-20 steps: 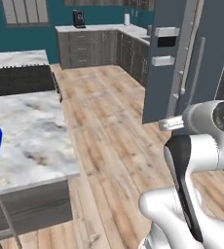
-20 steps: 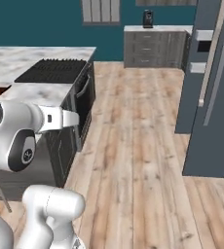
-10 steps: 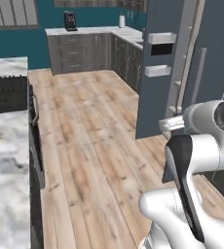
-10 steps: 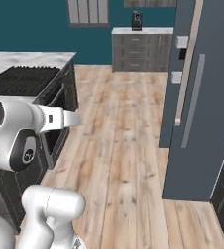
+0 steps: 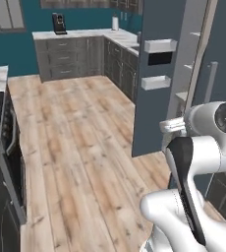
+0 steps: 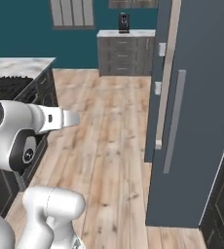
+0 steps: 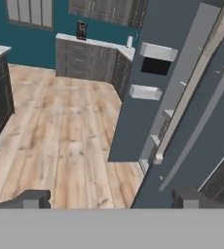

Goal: Take the cakes from the fridge and place them on the empty tray on the dining counter.

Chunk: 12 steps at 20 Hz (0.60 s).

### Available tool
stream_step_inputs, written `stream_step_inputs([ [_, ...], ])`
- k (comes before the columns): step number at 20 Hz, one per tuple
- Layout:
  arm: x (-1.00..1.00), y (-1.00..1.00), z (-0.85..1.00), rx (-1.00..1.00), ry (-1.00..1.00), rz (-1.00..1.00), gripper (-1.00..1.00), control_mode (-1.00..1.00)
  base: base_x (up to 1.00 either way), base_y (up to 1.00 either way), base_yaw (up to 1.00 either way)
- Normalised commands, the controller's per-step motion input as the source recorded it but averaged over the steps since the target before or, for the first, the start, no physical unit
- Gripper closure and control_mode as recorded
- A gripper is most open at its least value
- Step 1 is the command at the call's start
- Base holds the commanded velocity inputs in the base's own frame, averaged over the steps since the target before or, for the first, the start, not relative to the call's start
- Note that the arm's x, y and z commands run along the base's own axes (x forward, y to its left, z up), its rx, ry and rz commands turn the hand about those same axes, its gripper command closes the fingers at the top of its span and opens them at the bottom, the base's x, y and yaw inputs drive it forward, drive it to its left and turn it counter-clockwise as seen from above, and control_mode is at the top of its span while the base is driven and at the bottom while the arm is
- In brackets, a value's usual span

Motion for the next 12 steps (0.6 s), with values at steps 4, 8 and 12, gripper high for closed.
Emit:
stream_step_inputs([
  [4,0.00,0.00,0.00,0.00,0.00,0.00,-1.00,1.00,0.86,-0.14,-0.18],
  [8,0.00,0.00,0.00,0.00,0.00,0.00,-1.00,1.00,0.81,0.00,-0.27],
  [12,0.00,0.00,0.00,0.00,0.00,0.00,-1.00,1.00,0.50,-0.08,-0.31],
])
